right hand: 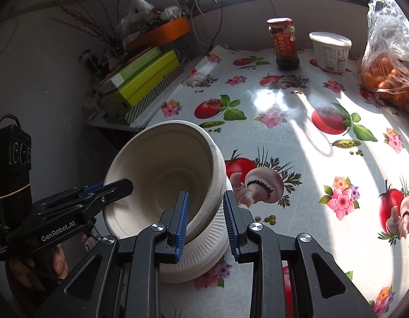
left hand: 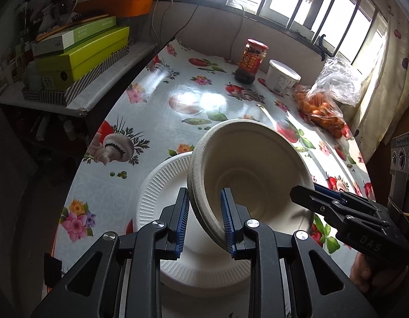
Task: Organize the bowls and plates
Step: 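Carry the bowl stack with both grippers toward the white plate stack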
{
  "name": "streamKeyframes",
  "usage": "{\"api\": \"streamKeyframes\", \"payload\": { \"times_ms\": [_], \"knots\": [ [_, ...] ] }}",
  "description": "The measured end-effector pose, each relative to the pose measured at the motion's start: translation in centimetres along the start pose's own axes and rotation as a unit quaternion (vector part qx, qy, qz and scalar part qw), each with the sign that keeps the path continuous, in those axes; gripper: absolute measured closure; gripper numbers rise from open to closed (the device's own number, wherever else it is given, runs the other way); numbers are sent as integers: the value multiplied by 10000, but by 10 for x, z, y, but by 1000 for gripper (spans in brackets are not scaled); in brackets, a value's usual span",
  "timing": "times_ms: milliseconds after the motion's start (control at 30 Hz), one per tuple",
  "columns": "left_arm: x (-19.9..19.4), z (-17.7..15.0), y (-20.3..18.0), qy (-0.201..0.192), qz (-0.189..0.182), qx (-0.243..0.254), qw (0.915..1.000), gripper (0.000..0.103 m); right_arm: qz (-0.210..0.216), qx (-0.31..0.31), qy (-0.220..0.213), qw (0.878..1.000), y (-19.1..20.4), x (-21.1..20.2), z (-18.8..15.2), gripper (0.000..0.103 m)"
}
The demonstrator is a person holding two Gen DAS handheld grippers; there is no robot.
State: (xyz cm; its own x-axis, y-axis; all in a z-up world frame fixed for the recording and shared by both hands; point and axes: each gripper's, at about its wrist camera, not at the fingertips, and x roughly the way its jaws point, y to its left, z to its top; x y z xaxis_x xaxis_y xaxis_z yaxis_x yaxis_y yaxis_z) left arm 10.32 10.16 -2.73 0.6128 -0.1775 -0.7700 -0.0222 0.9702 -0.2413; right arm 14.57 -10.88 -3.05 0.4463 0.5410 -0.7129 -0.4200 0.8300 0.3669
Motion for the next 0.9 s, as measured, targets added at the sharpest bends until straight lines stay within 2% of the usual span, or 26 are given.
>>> {"api": "streamKeyframes", "payload": {
  "times_ms": [900],
  "knots": [
    [12,-7,24,160,118,-256,9995,78,8,-91,262,9996,13,31,4,76]
  ]
}}
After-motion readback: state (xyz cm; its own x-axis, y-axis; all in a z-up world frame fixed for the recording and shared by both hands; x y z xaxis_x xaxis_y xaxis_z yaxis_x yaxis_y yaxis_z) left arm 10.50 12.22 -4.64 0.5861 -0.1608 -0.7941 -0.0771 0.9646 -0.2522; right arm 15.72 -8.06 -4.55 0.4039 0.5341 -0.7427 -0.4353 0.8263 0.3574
